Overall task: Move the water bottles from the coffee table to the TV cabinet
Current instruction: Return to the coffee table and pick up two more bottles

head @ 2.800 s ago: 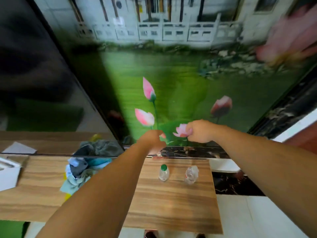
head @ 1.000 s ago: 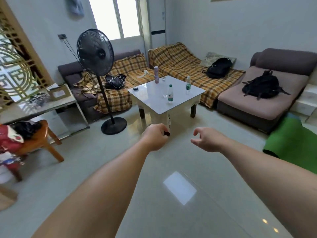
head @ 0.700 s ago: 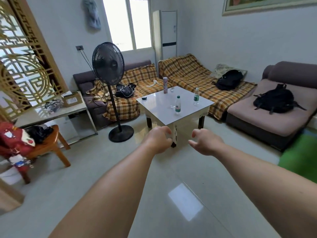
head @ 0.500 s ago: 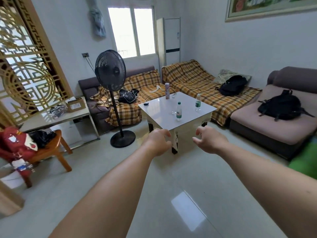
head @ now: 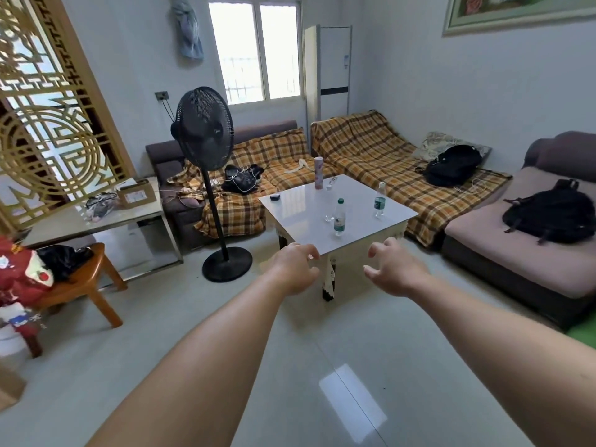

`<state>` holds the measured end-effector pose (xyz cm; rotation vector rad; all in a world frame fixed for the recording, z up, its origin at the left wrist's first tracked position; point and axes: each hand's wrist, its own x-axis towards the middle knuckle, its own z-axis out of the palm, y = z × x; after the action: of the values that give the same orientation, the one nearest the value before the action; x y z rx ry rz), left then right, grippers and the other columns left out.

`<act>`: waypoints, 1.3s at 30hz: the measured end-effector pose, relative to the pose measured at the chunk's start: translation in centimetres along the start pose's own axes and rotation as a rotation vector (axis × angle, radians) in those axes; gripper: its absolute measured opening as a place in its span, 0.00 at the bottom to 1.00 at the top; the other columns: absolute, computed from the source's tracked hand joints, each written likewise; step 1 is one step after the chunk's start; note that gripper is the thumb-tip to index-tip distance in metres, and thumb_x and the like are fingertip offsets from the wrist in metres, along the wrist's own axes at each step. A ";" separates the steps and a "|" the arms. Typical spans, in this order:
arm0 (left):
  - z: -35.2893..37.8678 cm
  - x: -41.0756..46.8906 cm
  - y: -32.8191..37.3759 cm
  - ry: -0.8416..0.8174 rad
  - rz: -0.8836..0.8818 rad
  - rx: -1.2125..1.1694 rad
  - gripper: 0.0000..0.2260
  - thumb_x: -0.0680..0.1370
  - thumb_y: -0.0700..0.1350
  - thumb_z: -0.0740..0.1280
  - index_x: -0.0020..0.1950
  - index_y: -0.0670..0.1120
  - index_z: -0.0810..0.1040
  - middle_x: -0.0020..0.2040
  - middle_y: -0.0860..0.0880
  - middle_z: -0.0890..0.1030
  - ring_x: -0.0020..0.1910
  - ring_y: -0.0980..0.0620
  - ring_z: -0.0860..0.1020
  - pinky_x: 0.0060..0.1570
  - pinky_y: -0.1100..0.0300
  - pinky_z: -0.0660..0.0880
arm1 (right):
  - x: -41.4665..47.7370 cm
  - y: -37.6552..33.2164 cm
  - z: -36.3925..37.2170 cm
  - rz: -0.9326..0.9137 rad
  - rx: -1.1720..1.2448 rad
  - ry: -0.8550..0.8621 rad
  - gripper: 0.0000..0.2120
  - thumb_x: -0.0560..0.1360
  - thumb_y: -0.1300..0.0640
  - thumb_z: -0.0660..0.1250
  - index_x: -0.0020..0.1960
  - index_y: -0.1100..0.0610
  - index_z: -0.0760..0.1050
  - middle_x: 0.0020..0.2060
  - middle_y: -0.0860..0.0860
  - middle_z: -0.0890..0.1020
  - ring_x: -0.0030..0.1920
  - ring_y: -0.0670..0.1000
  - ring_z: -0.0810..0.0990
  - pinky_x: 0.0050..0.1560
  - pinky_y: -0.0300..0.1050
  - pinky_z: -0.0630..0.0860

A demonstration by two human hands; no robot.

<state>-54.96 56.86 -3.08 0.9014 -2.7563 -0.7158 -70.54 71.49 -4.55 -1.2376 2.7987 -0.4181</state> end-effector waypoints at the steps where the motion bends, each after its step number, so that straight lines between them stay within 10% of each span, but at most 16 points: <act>1: 0.4 1.7 -0.8 -0.004 -0.001 -0.016 0.15 0.74 0.47 0.62 0.60 0.53 0.75 0.60 0.48 0.73 0.55 0.47 0.75 0.52 0.52 0.77 | 1.5 0.2 0.8 0.009 -0.009 -0.017 0.21 0.74 0.43 0.63 0.63 0.51 0.71 0.62 0.54 0.70 0.60 0.56 0.74 0.53 0.51 0.74; 14: -1.9 24.8 -10.7 -0.066 -0.036 -0.100 0.14 0.74 0.48 0.62 0.60 0.53 0.75 0.58 0.48 0.75 0.51 0.49 0.75 0.50 0.52 0.77 | 23.2 -2.0 3.7 0.071 -0.090 -0.114 0.21 0.75 0.44 0.63 0.64 0.52 0.70 0.61 0.55 0.70 0.56 0.57 0.76 0.55 0.55 0.76; 39: 6.4 60.2 -0.5 -0.183 -0.002 0.009 0.14 0.76 0.47 0.65 0.61 0.52 0.74 0.61 0.48 0.76 0.53 0.50 0.75 0.46 0.58 0.72 | 56.0 17.5 4.4 0.065 -0.005 -0.272 0.21 0.74 0.46 0.64 0.65 0.50 0.69 0.65 0.55 0.69 0.61 0.56 0.73 0.59 0.54 0.74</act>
<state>-105.16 23.50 -9.04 0.8812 -2.9187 -0.8259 -120.40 40.71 -10.10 -1.1067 2.6016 -0.2203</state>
